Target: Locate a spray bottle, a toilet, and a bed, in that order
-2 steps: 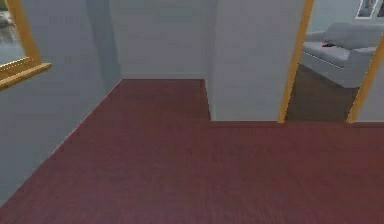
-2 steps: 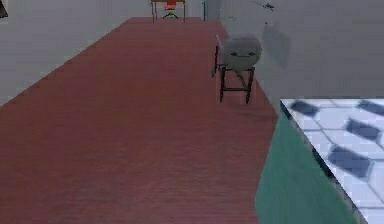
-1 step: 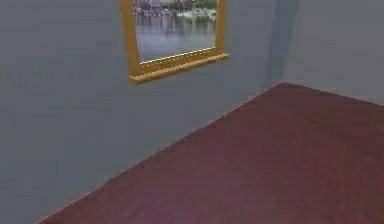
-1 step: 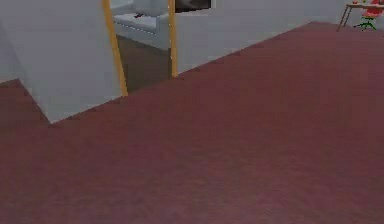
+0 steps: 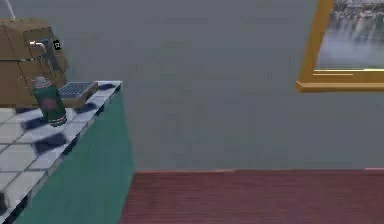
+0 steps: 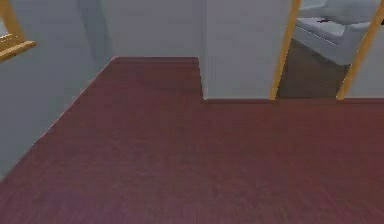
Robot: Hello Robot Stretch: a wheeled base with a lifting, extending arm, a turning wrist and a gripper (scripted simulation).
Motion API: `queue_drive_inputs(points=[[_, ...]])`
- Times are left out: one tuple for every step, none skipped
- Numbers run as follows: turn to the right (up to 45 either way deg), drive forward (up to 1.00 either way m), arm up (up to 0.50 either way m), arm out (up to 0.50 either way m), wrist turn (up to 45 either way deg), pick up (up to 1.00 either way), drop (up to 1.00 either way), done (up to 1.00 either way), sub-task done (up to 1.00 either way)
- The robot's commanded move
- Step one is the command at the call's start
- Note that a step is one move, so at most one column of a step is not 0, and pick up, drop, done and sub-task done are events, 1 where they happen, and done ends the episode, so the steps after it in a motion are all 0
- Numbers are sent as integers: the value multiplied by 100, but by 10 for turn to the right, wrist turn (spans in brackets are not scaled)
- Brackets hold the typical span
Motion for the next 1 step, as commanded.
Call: queue_drive_inputs(points=[[-450, 0, 0, 0, 0, 0, 0, 0, 0]])
